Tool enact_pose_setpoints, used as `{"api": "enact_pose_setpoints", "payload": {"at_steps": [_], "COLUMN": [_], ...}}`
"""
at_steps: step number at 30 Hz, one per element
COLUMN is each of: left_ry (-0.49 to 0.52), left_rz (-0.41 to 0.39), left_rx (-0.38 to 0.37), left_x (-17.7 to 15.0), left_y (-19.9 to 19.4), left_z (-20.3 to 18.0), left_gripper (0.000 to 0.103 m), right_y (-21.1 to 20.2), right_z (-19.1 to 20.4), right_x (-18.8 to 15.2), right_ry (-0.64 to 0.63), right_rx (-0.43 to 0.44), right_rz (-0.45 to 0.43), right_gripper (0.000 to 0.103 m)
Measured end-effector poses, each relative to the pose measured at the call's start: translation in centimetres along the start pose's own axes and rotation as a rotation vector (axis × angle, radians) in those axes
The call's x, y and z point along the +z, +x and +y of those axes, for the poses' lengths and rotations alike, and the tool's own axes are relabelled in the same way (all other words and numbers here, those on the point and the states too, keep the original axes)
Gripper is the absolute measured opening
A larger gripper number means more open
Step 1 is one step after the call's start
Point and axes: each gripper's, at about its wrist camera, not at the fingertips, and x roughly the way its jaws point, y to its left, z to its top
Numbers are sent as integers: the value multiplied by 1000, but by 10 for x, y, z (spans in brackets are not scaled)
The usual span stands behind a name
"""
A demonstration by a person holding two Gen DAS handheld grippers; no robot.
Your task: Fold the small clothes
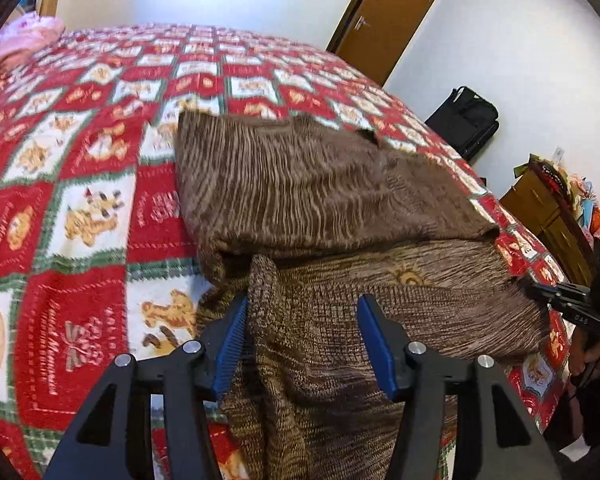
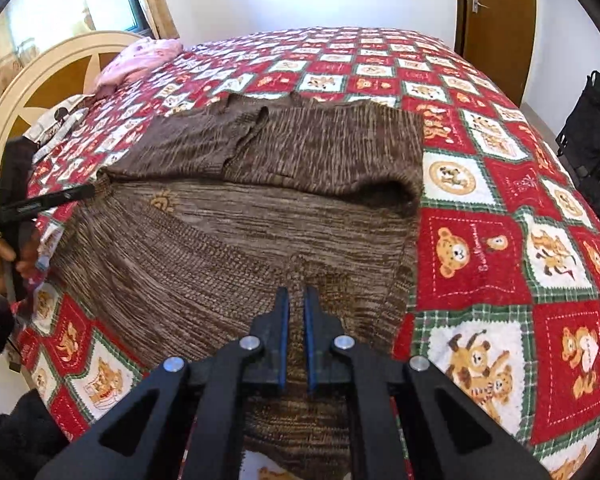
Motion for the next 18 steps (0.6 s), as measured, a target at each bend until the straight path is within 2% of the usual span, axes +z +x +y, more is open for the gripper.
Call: {"api": "enact_pose_setpoints", "payload": {"at_steps": [1, 2, 3, 4, 11, 18], "left_ry": [-6, -8, -2, -4, -15, -71], "left_rz": [5, 3, 2, 2, -116, -270], "left_rx": [1, -1, 0, 1, -88, -108], "left_x": [-1, -3, -5, -6, 0, 36], "left_y": [2, 2, 1, 0, -41, -82], "left_z": [1, 1, 0, 1, -8, -11], "left_gripper": [55, 49, 22, 8, 7, 7], "right_y": [-1, -2, -3, -4, -21, -45], "right_z": [-1, -1, -1, -1, 16, 21], "right_x": [2, 4, 6, 9, 35, 82], "right_ry": [5, 9, 14, 19, -24, -59], "right_rx": [-3, -7, -11, -11, 17, 9], "right_rz": [-7, -13, -20, -26, -72, -174], "right_gripper": [10, 10, 10, 10, 9, 9]}}
